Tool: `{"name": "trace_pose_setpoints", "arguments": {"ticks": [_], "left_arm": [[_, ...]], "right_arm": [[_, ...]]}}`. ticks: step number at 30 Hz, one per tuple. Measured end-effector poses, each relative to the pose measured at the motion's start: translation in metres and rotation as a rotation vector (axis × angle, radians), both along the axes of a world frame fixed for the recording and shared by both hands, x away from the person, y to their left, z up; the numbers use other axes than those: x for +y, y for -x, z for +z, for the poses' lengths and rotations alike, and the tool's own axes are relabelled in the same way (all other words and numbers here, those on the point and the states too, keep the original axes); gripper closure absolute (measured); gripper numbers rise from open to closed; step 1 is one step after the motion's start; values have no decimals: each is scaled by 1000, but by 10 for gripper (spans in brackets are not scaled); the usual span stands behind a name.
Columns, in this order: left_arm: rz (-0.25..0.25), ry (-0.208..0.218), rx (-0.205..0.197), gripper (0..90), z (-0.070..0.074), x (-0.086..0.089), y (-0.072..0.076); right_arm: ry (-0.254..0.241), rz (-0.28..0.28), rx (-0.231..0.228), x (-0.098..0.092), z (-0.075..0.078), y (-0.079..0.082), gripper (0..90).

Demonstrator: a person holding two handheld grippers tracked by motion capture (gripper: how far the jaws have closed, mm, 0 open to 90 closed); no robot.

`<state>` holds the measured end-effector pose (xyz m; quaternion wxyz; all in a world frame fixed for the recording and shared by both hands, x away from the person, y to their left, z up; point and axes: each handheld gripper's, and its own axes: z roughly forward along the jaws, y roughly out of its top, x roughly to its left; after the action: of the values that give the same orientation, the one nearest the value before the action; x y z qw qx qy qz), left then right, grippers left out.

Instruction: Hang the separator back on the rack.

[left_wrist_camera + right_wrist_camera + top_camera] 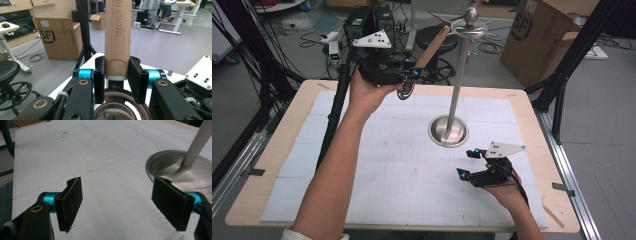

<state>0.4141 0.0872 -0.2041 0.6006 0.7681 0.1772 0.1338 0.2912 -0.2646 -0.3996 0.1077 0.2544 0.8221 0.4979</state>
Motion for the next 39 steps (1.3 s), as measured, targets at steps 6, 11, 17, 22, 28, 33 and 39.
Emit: {"name": "trace_pose_setpoints", "arguments": {"ticks": [6, 11, 17, 22, 28, 33, 39], "left_arm": [[1, -6, 7, 690, -2, -3, -3], [8, -11, 17, 689, -4, -5, -5], [6, -18, 23, 689, -6, -10, -8], [8, -23, 28, 689, -6, -15, -11], [2, -42, 43, 689, -10, -23, -14], [1, -60, 55, 688, -14, -26, -16], [2, -69, 58, 688, -13, -26, -17]], "right_arm": [[2, 2, -2, 0, 0, 0, 241], [2, 1, -3, 1, 0, 0, 241], [-1, 4, -4, 2, 1, 0, 241], [-5, 8, -11, 3, 2, 1, 241], [-7, 12, -8, 2, 2, 1, 241], [-4, 14, -8, 3, 2, 1, 241], [-5, 15, -4, 4, 2, 2, 241]]}}
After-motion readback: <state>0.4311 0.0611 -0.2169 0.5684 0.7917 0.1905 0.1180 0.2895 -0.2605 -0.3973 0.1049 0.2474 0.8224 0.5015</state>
